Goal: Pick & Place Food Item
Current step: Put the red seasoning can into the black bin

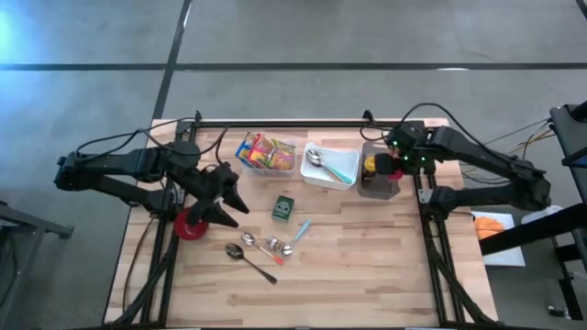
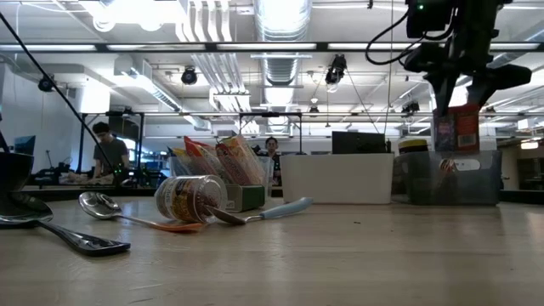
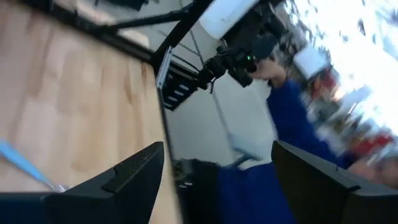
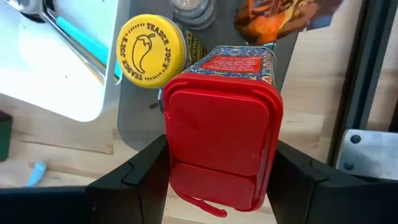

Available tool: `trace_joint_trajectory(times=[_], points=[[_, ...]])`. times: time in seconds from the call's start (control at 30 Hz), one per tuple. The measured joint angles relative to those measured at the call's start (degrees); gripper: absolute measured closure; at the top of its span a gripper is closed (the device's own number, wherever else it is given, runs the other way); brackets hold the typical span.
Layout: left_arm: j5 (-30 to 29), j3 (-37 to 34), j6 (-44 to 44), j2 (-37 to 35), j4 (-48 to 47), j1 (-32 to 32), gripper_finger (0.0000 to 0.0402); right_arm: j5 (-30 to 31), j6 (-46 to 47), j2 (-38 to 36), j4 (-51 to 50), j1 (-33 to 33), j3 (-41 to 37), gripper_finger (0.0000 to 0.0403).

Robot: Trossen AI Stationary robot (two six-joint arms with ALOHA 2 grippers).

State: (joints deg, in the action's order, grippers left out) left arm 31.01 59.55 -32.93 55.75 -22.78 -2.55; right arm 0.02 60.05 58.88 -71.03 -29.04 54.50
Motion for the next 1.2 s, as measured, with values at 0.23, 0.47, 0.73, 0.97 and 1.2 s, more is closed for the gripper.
trace_joint_trajectory(times=[0.23,0.47,0.73,0.97,1.2], points=[[-0.13,0.11,21.08,-0.04,-1.28,0.09,0.0102,-0.01,0.25,3.01,-0.09,0.44,-0.42,0.0201],[-9.07,0.02,28.47,-0.04,-5.65,0.09,0.0102,0.03,1.06,5.83,-0.05,0.66,-0.75,0.0201],[-15.41,0.00,28.48,-0.04,-6.89,0.11,0.0102,-0.03,1.99,7.42,1.07,1.54,-1.87,0.0201],[-15.40,0.00,27.67,-0.04,-7.30,0.11,0.0102,-1.44,3.45,7.36,11.12,3.21,-7.31,0.0201],[-15.40,0.00,25.52,-0.04,-7.30,0.11,0.0102,-1.58,4.31,7.25,11.57,3.21,-10.19,0.0201]])
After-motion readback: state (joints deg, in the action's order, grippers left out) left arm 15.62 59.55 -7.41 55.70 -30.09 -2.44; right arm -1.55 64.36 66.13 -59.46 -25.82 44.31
